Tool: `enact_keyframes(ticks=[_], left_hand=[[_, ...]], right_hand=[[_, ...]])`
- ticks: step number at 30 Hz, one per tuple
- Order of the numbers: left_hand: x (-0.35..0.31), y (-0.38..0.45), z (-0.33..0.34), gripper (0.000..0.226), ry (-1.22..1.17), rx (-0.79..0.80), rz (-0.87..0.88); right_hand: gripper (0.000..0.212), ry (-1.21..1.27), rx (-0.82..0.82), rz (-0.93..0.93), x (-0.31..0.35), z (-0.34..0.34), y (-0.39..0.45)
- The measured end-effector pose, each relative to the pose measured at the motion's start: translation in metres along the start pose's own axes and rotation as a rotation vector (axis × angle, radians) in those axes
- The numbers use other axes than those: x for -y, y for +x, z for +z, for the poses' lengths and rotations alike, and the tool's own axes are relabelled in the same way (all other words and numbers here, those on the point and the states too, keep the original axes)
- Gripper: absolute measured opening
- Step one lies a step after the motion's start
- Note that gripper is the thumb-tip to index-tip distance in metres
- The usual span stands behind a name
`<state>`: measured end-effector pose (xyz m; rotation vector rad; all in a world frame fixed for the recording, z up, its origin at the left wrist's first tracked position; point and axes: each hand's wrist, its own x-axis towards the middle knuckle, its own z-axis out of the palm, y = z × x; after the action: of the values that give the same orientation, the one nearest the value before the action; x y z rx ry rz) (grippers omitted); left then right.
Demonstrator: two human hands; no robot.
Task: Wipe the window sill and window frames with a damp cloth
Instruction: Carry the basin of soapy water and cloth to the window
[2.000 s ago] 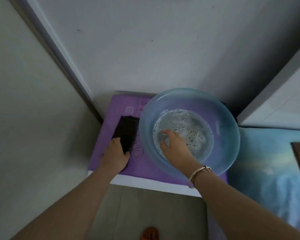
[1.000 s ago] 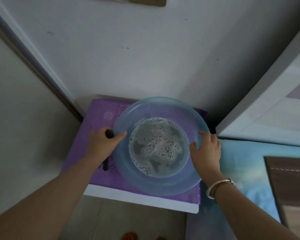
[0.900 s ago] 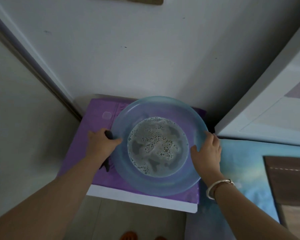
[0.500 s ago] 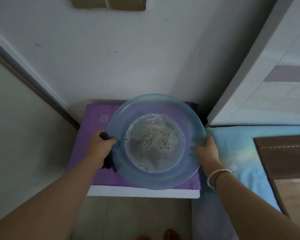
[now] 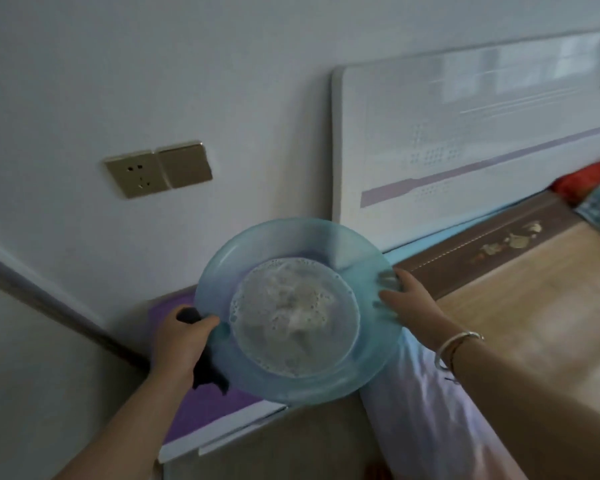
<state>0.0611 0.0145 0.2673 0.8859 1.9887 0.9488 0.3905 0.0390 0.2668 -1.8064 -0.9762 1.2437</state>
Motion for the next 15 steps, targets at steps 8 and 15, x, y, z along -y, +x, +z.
enact_keyframes(ticks=[8,15], left_hand=[[-0.099,-0.087,-0.004,0.022,-0.019,0.167,0.207],[-0.156,-0.175,0.051,0.018,0.025,0.324,0.364]], right_hand=[[0.028,0.302,-0.178,-0.011,0.021,-0.094,-0.104],[0.033,0.452,-0.435,-0.064,0.005,-0.193,-0.19]])
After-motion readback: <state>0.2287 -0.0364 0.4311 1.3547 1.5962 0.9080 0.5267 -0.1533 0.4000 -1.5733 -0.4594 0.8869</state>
